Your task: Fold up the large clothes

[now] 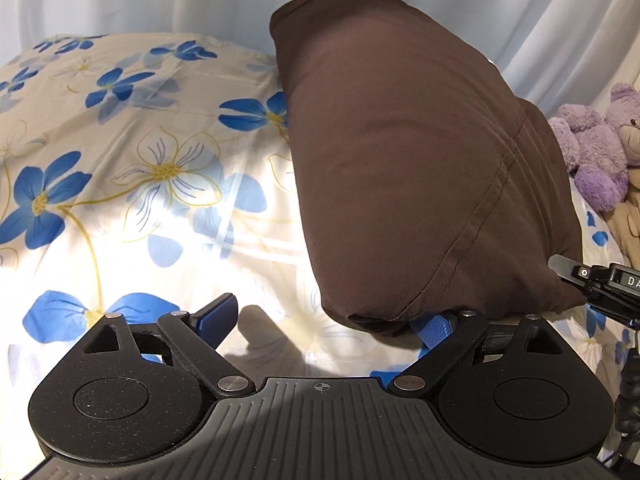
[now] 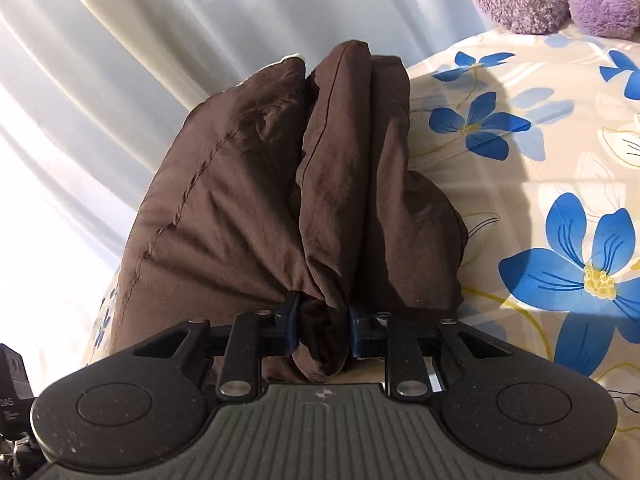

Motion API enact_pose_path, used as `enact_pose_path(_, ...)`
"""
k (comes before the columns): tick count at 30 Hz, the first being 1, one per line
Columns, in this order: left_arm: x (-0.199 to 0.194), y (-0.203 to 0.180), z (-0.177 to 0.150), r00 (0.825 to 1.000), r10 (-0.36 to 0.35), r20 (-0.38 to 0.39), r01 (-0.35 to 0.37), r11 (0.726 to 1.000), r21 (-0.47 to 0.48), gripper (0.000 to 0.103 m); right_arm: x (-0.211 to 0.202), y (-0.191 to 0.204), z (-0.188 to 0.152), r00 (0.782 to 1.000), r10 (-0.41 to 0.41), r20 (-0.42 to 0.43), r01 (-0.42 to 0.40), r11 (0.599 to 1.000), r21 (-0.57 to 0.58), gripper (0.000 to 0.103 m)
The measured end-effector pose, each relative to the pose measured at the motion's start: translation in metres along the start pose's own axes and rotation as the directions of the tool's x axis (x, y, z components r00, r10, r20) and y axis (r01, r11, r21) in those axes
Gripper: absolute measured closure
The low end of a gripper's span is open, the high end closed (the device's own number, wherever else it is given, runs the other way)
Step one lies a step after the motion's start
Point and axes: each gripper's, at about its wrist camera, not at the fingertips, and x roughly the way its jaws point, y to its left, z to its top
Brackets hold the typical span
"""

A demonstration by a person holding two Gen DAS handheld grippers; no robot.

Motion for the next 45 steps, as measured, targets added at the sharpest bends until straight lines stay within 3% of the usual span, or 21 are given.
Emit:
enact_pose_path(5, -0.006, 0.0, 0.001, 1.0, 0.001, 0.001, -0.001, 0.999, 0.033, 0.005, -0.014, 0.021, -0.01, 0.995, -0.091, 0.028, 0.092, 0.995, -0.048, 0.077)
enact_pose_path(8, -0.012, 0.001, 0.0, 1.0, -0.001, -0.012, 0.001, 1.0, -0.002, 0.006, -0.017, 0.036, -0.01, 0.987, -0.155, 0.038, 0.158, 0.984, -0.084, 0.069)
enact_pose_path(10, -0.022, 0.004, -0.003, 1.0, 0.012, -0.005, -0.012, 1.0, -0.008, 0.006, -0.026, 0.045, -0.01, 0.975, -0.214, 0.062, 0.22, 0.969, -0.113, 0.043)
enact_pose_path(12, -0.034, 0.002, -0.007, 0.998, 0.055, -0.005, -0.055, 0.998, 0.001, 0.002, -0.038, 0.055, -0.013, 0.947, -0.31, 0.079, 0.319, 0.937, -0.144, 0.032)
enact_pose_path(13, -0.039, 0.0, -0.01, 0.996, 0.084, -0.004, -0.084, 0.996, 0.009, 0.001, -0.045, 0.058, -0.016, 0.937, -0.341, 0.08, 0.349, 0.923, -0.159, 0.032)
enact_pose_path(21, -0.061, -0.038, -0.016, 0.982, 0.186, 0.029, -0.188, 0.973, 0.131, 0.0, -0.063, 0.099, -0.048, 0.895, -0.444, -0.045, 0.422, 0.875, -0.237, 0.016)
enact_pose_path(25, -0.063, -0.055, -0.006, 0.963, 0.271, 0.017, -0.268, 0.942, 0.204, 0.0, -0.062, 0.127, -0.053, 0.886, -0.463, -0.031, 0.432, 0.849, -0.305, 0.001)
enact_pose_path(31, -0.077, -0.068, -0.004, 0.977, 0.204, 0.057, -0.211, 0.955, 0.208, 0.0, -0.065, 0.156, -0.046, 0.889, -0.458, 0.002, 0.433, 0.838, -0.331, 0.001)
enact_pose_path(45, -0.086, -0.07, 0.0, 0.971, 0.221, 0.095, -0.235, 0.958, 0.166, 0.0, -0.063, 0.164, -0.04, 0.875, -0.483, 0.01, 0.46, 0.827, -0.322, 0.001)
